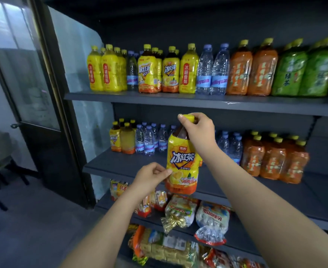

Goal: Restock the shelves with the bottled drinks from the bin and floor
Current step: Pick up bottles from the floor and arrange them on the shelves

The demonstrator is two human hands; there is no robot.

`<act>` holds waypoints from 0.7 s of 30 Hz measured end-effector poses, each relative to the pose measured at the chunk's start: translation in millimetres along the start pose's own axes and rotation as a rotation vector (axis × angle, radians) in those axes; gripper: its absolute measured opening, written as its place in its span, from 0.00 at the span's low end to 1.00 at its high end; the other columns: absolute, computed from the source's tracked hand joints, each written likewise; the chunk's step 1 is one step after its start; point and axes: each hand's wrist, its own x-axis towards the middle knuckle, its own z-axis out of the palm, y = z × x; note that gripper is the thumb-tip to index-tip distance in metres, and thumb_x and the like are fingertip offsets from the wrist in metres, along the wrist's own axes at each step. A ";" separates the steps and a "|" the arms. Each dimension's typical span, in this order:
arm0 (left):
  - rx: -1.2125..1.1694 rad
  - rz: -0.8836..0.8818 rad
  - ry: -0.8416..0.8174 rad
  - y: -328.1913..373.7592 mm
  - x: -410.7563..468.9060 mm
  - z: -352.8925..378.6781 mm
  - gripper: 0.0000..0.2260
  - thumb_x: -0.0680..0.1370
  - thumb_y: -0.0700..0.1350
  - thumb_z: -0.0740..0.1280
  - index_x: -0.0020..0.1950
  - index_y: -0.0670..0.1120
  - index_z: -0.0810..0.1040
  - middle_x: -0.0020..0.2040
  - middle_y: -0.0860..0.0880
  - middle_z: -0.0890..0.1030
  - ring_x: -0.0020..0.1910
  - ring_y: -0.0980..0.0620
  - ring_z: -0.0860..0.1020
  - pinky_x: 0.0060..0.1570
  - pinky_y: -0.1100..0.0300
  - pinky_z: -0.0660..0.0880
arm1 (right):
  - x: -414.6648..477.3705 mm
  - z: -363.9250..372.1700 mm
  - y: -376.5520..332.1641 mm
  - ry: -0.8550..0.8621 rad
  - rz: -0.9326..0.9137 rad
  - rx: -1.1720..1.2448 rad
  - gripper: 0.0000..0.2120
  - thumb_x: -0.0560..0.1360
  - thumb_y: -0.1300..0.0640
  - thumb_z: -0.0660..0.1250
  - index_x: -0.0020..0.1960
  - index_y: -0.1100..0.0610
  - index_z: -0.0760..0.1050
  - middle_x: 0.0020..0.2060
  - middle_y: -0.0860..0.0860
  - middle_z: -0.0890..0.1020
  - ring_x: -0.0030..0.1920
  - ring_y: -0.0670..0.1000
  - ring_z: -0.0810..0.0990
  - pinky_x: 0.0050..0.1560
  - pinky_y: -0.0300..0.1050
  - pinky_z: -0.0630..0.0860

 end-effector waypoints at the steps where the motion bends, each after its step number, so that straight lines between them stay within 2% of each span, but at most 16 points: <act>1: -0.005 0.014 0.002 7.9 3.6 -2.6 0.09 0.75 0.53 0.68 0.47 0.48 0.77 0.44 0.55 0.77 0.46 0.56 0.76 0.41 0.66 0.71 | 6.3 -3.9 -6.6 0.011 -0.011 -0.011 0.17 0.73 0.46 0.69 0.50 0.59 0.76 0.38 0.53 0.81 0.42 0.52 0.80 0.45 0.47 0.76; 4: -0.020 0.050 0.019 29.2 19.6 -15.0 0.12 0.74 0.54 0.69 0.49 0.47 0.78 0.45 0.54 0.78 0.48 0.55 0.76 0.43 0.64 0.71 | 30.2 -10.1 -27.1 0.038 -0.056 -0.072 0.16 0.74 0.44 0.66 0.48 0.59 0.75 0.38 0.52 0.79 0.42 0.52 0.77 0.42 0.46 0.72; 7: -0.077 0.086 0.017 49.9 44.3 -33.9 0.11 0.73 0.53 0.70 0.47 0.46 0.79 0.46 0.52 0.81 0.46 0.56 0.78 0.45 0.64 0.73 | 57.7 -5.3 -48.0 0.079 -0.102 -0.140 0.18 0.74 0.43 0.66 0.42 0.58 0.70 0.32 0.52 0.74 0.36 0.52 0.73 0.37 0.45 0.68; 9: -0.128 0.119 -0.002 60.9 64.0 -47.0 0.09 0.72 0.51 0.72 0.44 0.45 0.80 0.46 0.48 0.84 0.46 0.52 0.81 0.52 0.57 0.77 | 76.0 1.5 -61.2 0.108 -0.139 -0.175 0.23 0.74 0.42 0.66 0.41 0.64 0.72 0.32 0.59 0.76 0.36 0.57 0.75 0.38 0.50 0.71; 11: -0.148 0.168 -0.039 71.7 88.3 -61.3 0.10 0.72 0.49 0.73 0.45 0.43 0.81 0.44 0.45 0.84 0.43 0.52 0.82 0.55 0.54 0.78 | 97.0 8.8 -72.5 0.164 -0.185 -0.197 0.28 0.73 0.42 0.66 0.43 0.70 0.75 0.38 0.65 0.80 0.41 0.63 0.79 0.43 0.56 0.76; 13: -0.109 0.222 -0.083 80.4 114.4 -77.3 0.12 0.72 0.50 0.72 0.46 0.42 0.82 0.44 0.47 0.85 0.42 0.53 0.83 0.52 0.58 0.78 | 119.2 17.1 -80.7 0.209 -0.200 -0.221 0.27 0.73 0.42 0.66 0.41 0.69 0.75 0.38 0.64 0.81 0.40 0.61 0.79 0.42 0.56 0.77; 16: -0.086 0.300 -0.095 91.2 153.8 -100.8 0.12 0.73 0.51 0.71 0.46 0.42 0.83 0.43 0.48 0.85 0.41 0.55 0.83 0.43 0.67 0.75 | 151.1 32.2 -96.5 0.262 -0.201 -0.260 0.23 0.74 0.44 0.66 0.35 0.65 0.73 0.33 0.60 0.79 0.36 0.57 0.77 0.38 0.48 0.72; 19: -0.104 0.363 -0.111 102.0 193.7 -122.7 0.12 0.72 0.51 0.71 0.45 0.43 0.83 0.44 0.49 0.85 0.43 0.54 0.83 0.47 0.62 0.78 | 180.6 47.2 -114.2 0.325 -0.211 -0.296 0.26 0.75 0.43 0.65 0.43 0.69 0.78 0.39 0.61 0.83 0.41 0.58 0.81 0.44 0.48 0.75; 21: -0.082 0.405 -0.129 108.8 216.0 -135.8 0.12 0.72 0.52 0.71 0.46 0.44 0.83 0.44 0.50 0.84 0.42 0.56 0.82 0.40 0.69 0.77 | 199.9 58.4 -123.9 0.353 -0.229 -0.344 0.25 0.75 0.42 0.64 0.49 0.67 0.79 0.42 0.60 0.83 0.44 0.57 0.81 0.46 0.48 0.76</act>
